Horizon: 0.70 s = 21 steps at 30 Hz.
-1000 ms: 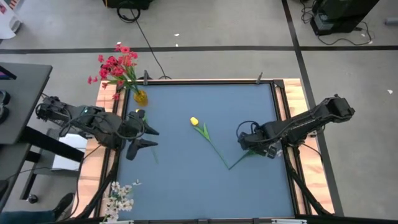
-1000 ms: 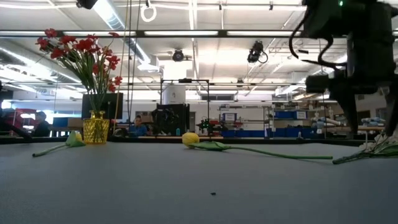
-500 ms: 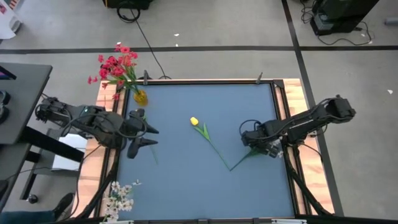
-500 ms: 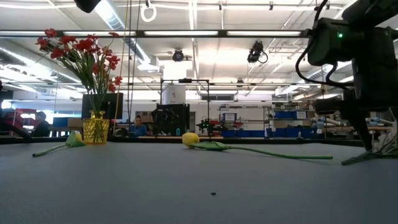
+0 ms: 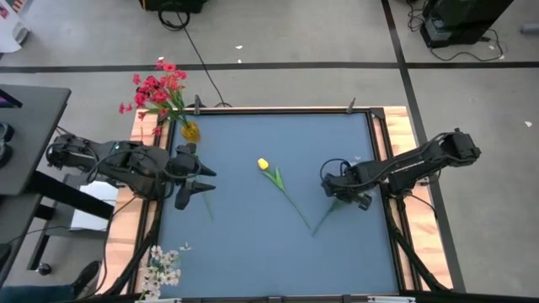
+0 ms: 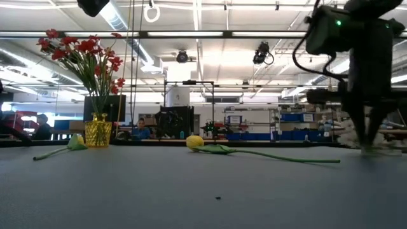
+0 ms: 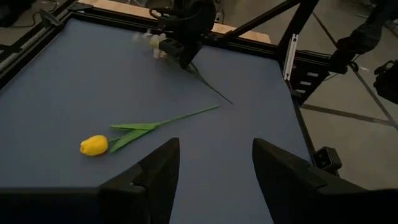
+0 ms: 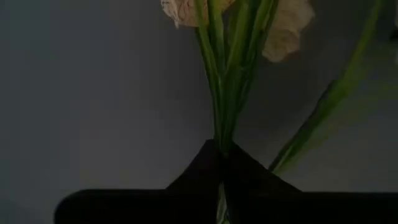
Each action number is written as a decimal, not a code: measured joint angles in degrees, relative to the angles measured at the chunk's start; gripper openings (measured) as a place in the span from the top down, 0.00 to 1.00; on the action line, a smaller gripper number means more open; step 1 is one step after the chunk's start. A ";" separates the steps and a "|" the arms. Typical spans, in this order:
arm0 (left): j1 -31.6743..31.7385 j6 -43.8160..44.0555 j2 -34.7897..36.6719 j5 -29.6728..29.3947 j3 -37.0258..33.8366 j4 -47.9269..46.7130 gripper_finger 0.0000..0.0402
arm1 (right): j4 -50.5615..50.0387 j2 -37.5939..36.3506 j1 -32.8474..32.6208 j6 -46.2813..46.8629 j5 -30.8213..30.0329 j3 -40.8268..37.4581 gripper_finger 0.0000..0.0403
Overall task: Sort flowers into vase by color
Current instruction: Put the white flowers into the transparent vase
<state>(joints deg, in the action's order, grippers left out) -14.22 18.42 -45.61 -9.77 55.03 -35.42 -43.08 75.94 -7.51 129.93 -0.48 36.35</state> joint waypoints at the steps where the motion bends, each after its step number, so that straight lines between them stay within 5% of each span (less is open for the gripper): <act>1: 0.18 0.01 0.02 0.17 0.00 0.02 0.48 | -0.38 0.00 0.00 -0.11 -0.83 0.77 0.95; 11: 0.62 1.71 0.04 0.86 0.01 0.04 0.48 | 0.03 -0.04 -0.02 -9.73 -17.14 9.87 0.97; 16: 0.62 1.99 0.04 0.86 0.00 0.07 0.48 | 11.83 -0.04 -0.02 -29.53 -25.02 13.22 0.97; 21: 0.62 2.20 0.24 0.86 0.32 -0.98 0.48 | 38.25 -0.07 -0.02 -56.58 -29.60 13.54 0.97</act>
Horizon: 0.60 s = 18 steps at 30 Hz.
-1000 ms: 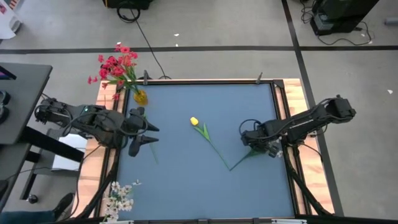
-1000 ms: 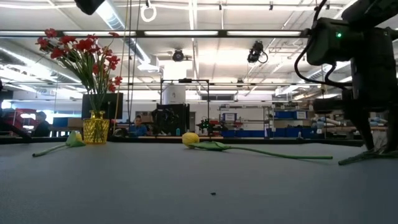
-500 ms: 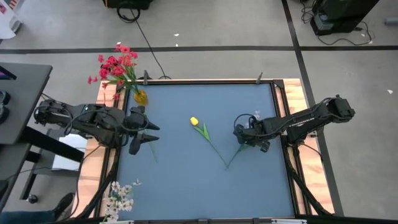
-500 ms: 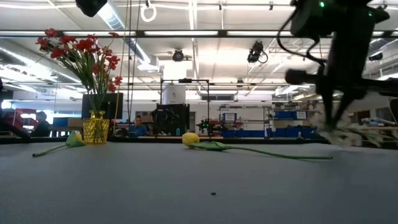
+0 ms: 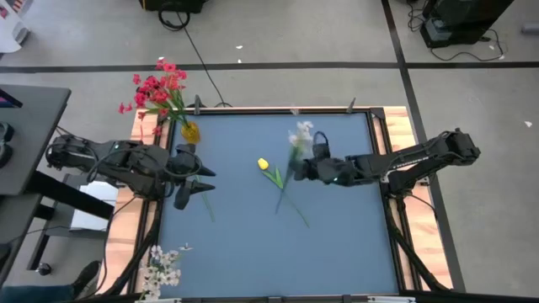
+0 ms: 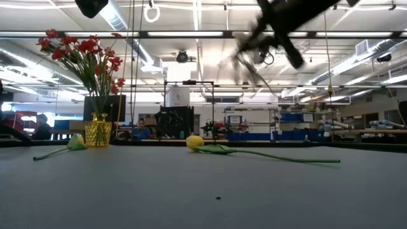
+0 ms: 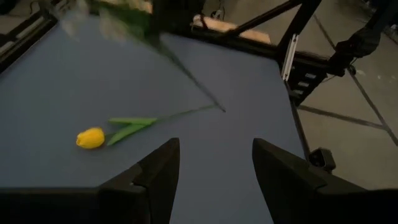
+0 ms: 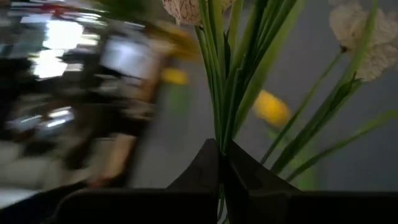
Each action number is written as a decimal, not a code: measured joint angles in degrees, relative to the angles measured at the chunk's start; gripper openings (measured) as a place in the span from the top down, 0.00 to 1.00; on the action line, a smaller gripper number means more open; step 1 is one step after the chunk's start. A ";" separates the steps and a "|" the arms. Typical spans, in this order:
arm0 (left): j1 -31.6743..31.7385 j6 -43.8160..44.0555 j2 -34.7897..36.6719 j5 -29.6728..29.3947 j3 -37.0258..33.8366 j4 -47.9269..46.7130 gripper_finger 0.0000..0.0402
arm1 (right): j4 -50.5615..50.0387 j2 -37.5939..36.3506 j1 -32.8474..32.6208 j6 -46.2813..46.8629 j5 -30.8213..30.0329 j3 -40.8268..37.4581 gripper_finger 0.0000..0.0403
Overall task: Sort flowers into vase by color
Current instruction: Put the white flowers into the transparent vase
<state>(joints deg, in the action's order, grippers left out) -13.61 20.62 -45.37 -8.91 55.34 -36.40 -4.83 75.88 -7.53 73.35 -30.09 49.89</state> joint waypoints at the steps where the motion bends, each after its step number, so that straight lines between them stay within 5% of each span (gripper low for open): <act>1: 0.00 0.32 0.20 0.00 0.52 -1.32 0.48 | 5.20 0.00 -0.14 -5.59 -0.31 0.01 0.97; 10: -0.35 -2.92 5.03 -0.24 9.58 -7.08 0.54 | 39.79 8.55 -2.95 -42.28 6.65 0.18 0.97; 18: -2.91 -17.61 8.15 0.76 18.73 -7.86 0.60 | 49.34 24.49 -4.46 -58.41 15.40 11.04 0.97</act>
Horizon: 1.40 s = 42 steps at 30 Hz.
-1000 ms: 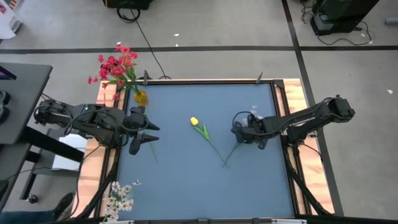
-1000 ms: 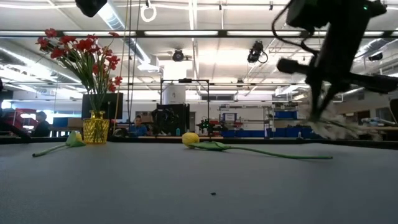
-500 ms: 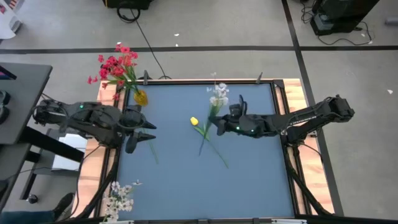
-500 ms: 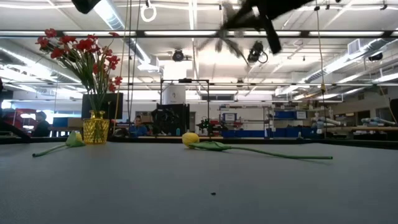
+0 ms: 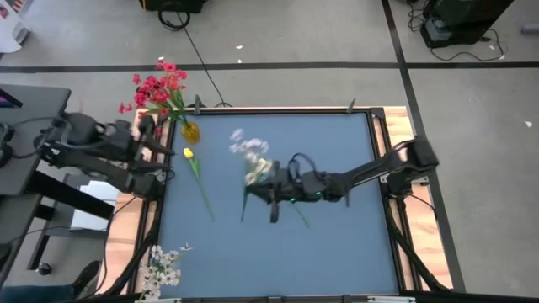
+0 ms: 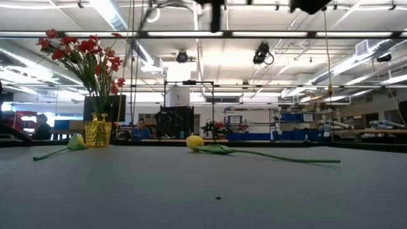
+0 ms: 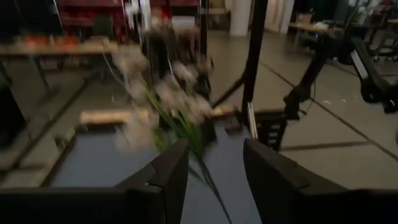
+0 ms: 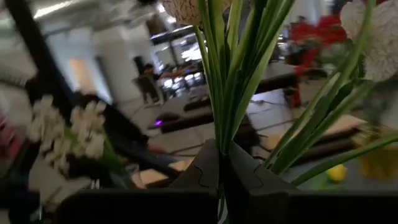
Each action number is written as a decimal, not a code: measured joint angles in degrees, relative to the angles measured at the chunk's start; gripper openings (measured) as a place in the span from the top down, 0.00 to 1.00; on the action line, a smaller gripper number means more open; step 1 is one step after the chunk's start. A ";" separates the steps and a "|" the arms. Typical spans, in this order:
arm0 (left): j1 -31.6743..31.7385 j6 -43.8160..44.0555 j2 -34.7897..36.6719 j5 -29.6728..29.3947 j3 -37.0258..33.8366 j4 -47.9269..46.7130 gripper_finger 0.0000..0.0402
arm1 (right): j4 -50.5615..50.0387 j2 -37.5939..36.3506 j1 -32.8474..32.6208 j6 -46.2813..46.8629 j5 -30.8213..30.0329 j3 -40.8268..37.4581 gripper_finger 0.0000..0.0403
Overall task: Sort flowers into vase by color
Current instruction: Put the white flowers into the transparent vase
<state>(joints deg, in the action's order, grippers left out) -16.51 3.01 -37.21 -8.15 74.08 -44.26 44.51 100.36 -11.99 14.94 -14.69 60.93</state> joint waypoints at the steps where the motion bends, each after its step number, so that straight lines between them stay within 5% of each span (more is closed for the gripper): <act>1: 0.00 -1.21 0.12 -0.08 1.28 0.06 0.61 | 0.03 2.13 0.00 -1.26 1.10 2.03 0.97; 13: -0.02 -2.19 0.26 -2.92 7.86 -0.71 0.69 | 13.92 22.05 1.96 -9.03 11.24 22.01 0.97; 23: -0.02 -1.79 0.24 -4.23 7.86 -1.48 0.70 | 13.91 31.97 3.19 -10.09 22.37 36.90 0.97; 42: -0.02 -1.30 0.24 -6.15 7.83 -1.63 0.70 | 13.22 48.08 4.25 -7.38 31.10 63.39 0.97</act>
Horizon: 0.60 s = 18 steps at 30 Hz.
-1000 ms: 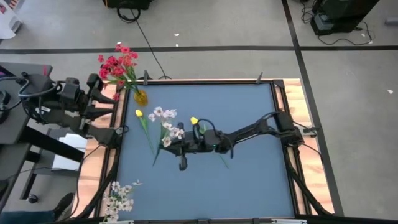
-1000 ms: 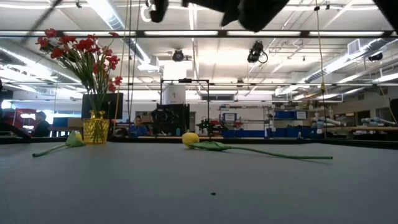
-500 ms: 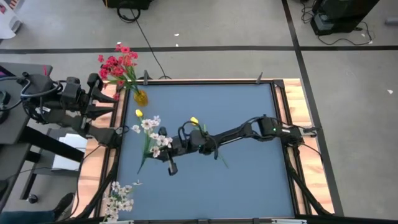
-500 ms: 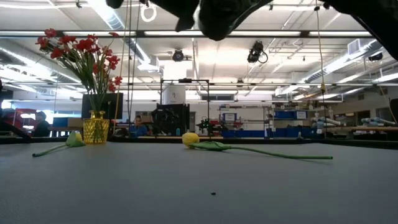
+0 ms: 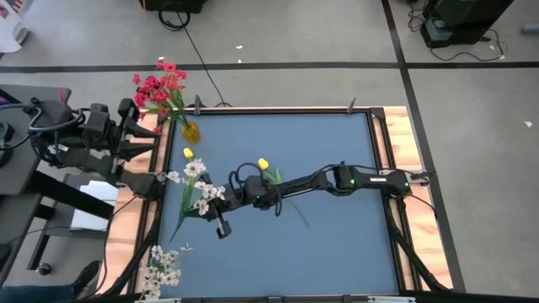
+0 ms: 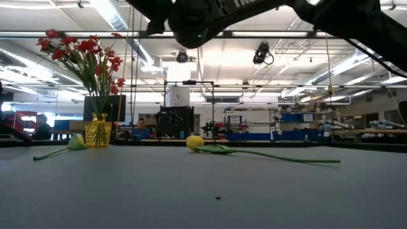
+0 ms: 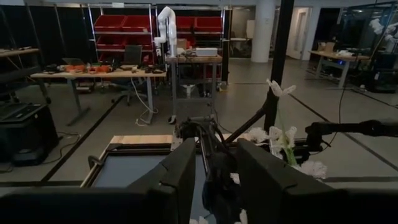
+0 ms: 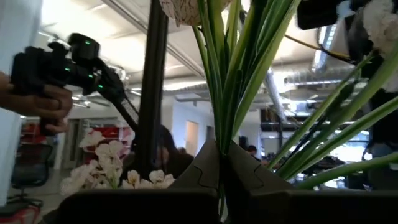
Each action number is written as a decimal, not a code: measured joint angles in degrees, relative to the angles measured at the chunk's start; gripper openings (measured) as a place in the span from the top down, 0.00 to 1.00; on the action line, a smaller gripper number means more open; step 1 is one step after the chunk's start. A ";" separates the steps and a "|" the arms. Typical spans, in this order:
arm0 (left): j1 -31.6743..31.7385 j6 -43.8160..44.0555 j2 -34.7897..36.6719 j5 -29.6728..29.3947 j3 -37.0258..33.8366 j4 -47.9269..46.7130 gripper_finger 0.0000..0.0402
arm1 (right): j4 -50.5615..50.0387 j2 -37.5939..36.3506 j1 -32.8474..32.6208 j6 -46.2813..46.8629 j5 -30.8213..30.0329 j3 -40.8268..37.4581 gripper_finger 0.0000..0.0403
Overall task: Sort flowers into vase by color
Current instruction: Put the white flowers into the transparent vase
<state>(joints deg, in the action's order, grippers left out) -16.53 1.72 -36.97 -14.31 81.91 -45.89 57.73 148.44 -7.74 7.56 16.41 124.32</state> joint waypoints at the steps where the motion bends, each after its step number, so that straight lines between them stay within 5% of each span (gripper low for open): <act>1: 0.00 -0.01 0.00 0.00 0.00 -0.13 0.70 | -0.57 0.82 0.03 0.25 0.34 1.40 0.97; 9: 0.00 0.36 -0.04 -0.22 0.00 -1.12 0.70 | -5.66 5.17 0.03 0.28 3.35 10.60 0.97; 18: 0.02 0.46 -0.04 -1.64 0.00 -1.68 0.70 | -6.82 5.23 0.01 -1.81 3.36 10.68 0.97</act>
<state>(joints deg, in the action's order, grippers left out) -16.51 2.18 -37.01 -15.95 81.91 -47.57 50.90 153.67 -7.73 5.76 19.77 135.00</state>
